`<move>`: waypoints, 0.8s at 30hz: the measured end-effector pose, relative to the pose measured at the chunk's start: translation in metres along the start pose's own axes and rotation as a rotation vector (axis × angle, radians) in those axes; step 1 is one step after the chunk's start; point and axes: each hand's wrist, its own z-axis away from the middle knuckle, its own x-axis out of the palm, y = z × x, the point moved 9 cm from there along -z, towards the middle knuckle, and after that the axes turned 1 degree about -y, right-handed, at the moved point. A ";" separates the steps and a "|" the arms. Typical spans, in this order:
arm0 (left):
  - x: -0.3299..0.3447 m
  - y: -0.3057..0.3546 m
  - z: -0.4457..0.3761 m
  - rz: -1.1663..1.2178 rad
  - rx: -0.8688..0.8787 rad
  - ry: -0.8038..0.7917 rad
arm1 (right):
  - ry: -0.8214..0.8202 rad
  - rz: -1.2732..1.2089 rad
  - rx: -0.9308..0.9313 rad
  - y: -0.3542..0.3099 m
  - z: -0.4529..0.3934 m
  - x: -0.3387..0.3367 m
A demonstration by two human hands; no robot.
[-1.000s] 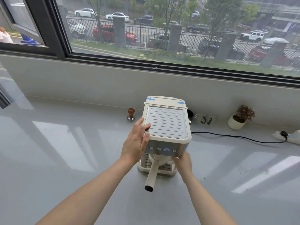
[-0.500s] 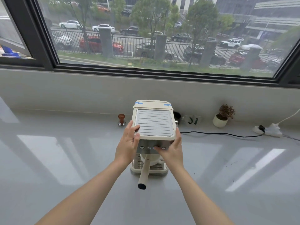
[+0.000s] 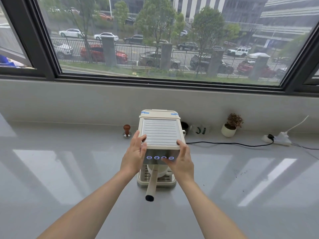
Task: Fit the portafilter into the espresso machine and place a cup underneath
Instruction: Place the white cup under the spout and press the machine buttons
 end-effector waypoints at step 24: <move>0.000 0.000 0.000 -0.079 -0.008 -0.041 | -0.135 0.118 -0.017 0.005 0.000 -0.006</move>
